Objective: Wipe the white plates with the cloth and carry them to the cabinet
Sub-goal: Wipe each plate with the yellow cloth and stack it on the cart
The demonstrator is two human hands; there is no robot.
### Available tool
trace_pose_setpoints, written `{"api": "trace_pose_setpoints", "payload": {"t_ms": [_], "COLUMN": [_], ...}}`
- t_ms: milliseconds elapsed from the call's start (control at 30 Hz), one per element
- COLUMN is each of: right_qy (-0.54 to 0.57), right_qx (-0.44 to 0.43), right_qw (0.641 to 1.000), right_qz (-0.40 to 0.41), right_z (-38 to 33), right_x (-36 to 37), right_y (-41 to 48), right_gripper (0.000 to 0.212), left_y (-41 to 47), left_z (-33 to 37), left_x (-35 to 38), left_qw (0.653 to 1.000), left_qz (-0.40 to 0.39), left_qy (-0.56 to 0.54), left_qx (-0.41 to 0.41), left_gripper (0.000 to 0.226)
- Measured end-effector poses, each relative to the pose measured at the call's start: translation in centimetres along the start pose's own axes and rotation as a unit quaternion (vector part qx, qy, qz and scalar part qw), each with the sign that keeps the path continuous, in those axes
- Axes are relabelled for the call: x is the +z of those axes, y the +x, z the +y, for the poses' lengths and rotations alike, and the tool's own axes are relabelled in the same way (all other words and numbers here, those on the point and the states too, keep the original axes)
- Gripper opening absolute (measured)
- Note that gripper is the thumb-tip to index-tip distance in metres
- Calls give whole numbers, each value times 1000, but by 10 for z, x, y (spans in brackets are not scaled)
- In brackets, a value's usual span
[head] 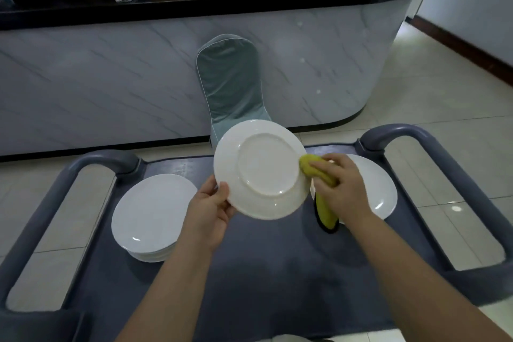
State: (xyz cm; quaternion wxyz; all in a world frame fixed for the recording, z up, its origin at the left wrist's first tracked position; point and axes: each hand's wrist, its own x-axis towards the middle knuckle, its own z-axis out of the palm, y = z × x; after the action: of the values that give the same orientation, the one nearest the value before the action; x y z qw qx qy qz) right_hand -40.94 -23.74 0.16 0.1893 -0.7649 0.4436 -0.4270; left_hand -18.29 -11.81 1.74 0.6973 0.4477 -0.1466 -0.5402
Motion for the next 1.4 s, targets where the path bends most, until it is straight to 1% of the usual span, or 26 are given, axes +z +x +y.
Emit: {"api": "trace_pose_setpoints", "payload": {"t_ms": [33, 67, 100, 167, 233, 267, 333, 367, 400, 500, 533, 600, 667, 733, 800, 900, 933, 1000, 1067, 1100, 1133, 1167, 1233, 1300, 1367, 1400], "right_qy": [-7, -17, -32, -57, -73, -74, -72, -78, -90, -104, -103, -89, -56, -45, -71, -91, -85, -81, -85, -89, -96, -100, -92, -71, -59, -55], "right_qx": [25, 27, 8, -91, -213, -253, -274, -262, -229, -49, -24, -67, -118, -130, -88, 44, 57, 8, -65, -83, -77, -45, 72, 168, 205, 212], "right_qw": [1000, 999, 999, 994, 974, 963, 954, 957, 965, 993, 994, 994, 991, 988, 992, 995, 994, 996, 994, 992, 992, 994, 993, 982, 974, 972], "right_qz": [11, 19, 22, 4, -39, -64, -101, -99, -88, -29, -10, 11, -25, -69, -51, 13, 30, 37, 3, -17, -27, -23, 7, 43, 75, 86], "right_z": [-3, -13, -26, -61, -86, -87, -66, -49, -32, -12, -18, -37, -46, -34, -9, 7, 3, -11, -15, -12, -5, 5, 25, 40, 47, 47], "right_x": [-2, -2, 2, 17, 28, 27, 10, -3, -16, -34, -29, -8, 3, -7, -26, -35, -30, -15, -8, -10, -14, -21, -37, -55, -71, -78], "right_y": [22, 42, 57, 63, 39, 24, -1, -8, -11, 8, 16, 20, 4, -17, -24, -13, -9, -10, -25, -36, -46, -55, -71, -82, -87, -88], "right_gripper": [33, 30, 27, 24, 27, 28, 27, 25, 23, 26, 27, 26, 26, 27, 24, 28, 27, 27, 26, 24, 23, 22, 24, 28, 30, 31], "left_y": [0, 0, 1, 4, 8, 10, 12, 13, 13, 11, 11, 14, 19, 24, 26, 24, 24, 28, 37, 42, 47, 52, 61, 71, 81, 86], "left_z": [3, 4, 4, 1, -2, -3, -7, -10, -13, -20, -22, -25, -23, -20, -21, -33, -37, -41, -41, -39, -37, -36, -30, -23, -16, -16], "left_x": [2, 6, 12, 24, 32, 33, 32, 30, 28, 33, 38, 49, 54, 51, 45, 47, 51, 57, 59, 59, 59, 60, 67, 83, 108, 123], "left_qw": [1000, 998, 997, 995, 996, 997, 998, 999, 999, 997, 997, 996, 998, 998, 997, 992, 989, 988, 990, 991, 991, 991, 986, 971, 937, 909], "left_qz": [-16, -30, -42, -53, -54, -54, -48, -41, -37, -58, -66, -67, -54, -47, -54, -96, -109, -112, -95, -85, -76, -72, -73, -83, -104, -121], "left_qy": [26, 49, 66, 80, 69, 55, 21, 9, 2, 17, 27, 36, 28, 17, 25, 71, 84, 91, 89, 90, 95, 104, 151, 224, 320, 376], "left_qx": [0, -1, -1, -3, -12, -16, -24, -28, -32, -42, -42, -35, -32, -36, -39, -44, -46, -48, -52, -53, -51, -45, -21, 28, 97, 132], "left_gripper": [33, 33, 32, 31, 30, 29, 29, 29, 30, 31, 31, 31, 30, 31, 32, 31, 30, 29, 29, 29, 29, 28, 26, 23, 22, 23]}}
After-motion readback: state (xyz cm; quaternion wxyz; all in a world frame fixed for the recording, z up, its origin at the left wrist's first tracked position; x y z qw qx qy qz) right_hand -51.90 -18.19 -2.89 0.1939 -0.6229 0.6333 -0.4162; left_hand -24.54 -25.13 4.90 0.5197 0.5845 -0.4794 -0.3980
